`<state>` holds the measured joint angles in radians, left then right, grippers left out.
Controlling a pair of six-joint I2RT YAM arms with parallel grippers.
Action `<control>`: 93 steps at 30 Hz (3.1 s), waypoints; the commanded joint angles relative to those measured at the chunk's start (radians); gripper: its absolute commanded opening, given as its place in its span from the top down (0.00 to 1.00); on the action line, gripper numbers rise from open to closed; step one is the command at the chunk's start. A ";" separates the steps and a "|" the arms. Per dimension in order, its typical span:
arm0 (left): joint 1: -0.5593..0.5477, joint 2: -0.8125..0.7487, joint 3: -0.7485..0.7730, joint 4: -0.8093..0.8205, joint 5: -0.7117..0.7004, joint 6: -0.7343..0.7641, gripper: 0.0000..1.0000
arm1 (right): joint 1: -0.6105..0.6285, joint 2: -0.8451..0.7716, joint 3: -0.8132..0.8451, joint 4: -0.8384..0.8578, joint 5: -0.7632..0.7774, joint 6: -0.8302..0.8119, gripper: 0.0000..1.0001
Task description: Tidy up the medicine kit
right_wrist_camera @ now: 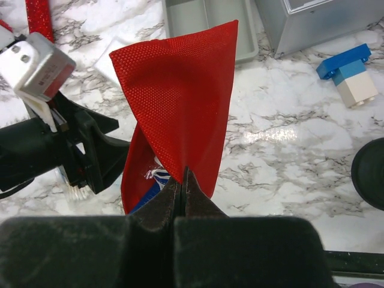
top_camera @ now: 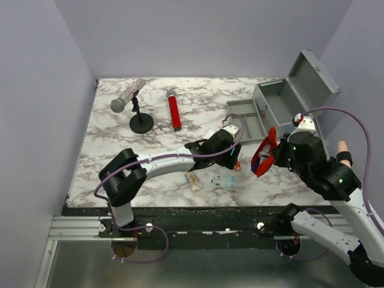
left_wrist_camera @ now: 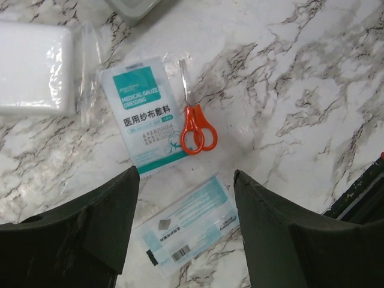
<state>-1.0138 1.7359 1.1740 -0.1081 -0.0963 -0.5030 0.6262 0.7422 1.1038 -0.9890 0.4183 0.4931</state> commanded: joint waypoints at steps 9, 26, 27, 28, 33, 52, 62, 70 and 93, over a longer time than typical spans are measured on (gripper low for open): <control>-0.077 0.255 0.297 -0.168 0.030 0.182 0.41 | -0.003 -0.053 -0.033 -0.048 0.042 -0.025 0.99; -0.077 0.375 0.366 -0.219 0.000 0.204 0.48 | -0.003 -0.058 -0.038 -0.053 0.031 -0.033 0.99; -0.077 0.378 0.368 -0.219 0.003 0.204 0.48 | -0.003 -0.058 -0.035 -0.054 0.033 -0.033 0.99; -0.077 0.382 0.371 -0.219 0.004 0.204 0.49 | -0.003 -0.058 -0.035 -0.054 0.034 -0.033 0.99; -0.077 0.396 0.365 -0.222 0.000 0.196 0.50 | -0.003 -0.056 -0.032 -0.054 0.031 -0.031 0.99; -0.075 0.392 0.339 -0.220 -0.034 0.196 0.77 | -0.003 -0.063 -0.039 -0.050 0.016 -0.024 0.99; -0.077 0.338 0.309 -0.203 -0.049 0.186 0.95 | -0.003 -0.064 -0.032 -0.048 0.008 -0.018 0.99; -0.077 0.147 0.228 -0.151 -0.109 0.153 1.00 | -0.003 -0.058 -0.035 -0.022 -0.022 -0.016 0.99; -0.078 -0.621 -0.359 0.520 0.053 -0.006 1.00 | -0.003 0.103 0.014 0.130 -0.297 0.091 0.99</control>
<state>-1.0878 1.1587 0.8593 0.1654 -0.1425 -0.4988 0.6262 0.8299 1.0687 -0.9192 0.2306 0.5404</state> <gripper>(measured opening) 0.010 0.014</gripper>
